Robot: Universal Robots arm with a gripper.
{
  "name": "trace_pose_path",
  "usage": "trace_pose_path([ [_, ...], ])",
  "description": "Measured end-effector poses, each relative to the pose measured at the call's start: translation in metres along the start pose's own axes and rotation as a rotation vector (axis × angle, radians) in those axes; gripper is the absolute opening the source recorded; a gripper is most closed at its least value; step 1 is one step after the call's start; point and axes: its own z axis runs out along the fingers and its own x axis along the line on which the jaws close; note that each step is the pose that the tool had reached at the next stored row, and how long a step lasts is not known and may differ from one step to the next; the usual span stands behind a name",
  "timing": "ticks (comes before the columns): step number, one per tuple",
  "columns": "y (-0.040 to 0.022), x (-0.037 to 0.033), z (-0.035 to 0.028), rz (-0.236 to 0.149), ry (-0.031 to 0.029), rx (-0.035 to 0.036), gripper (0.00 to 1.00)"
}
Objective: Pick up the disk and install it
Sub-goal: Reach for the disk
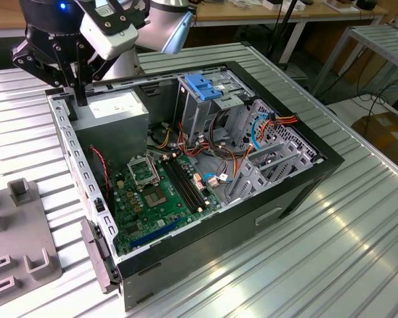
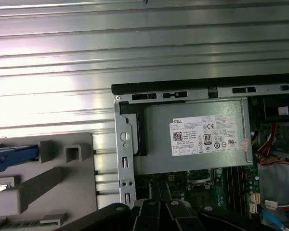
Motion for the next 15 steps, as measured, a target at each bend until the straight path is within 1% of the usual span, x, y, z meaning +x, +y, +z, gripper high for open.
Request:
trace_pose_path([
  [9, -0.0004, 0.0056, -0.0002, 0.0, 0.0004, 0.0001, 0.1],
  [11, -0.0005, 0.007, -0.0002, 0.0, 0.0013, 0.0001, 0.1],
  [15, -0.0008, 0.0112, -0.0002, 0.0, 0.0088, 0.0007, 0.1],
])
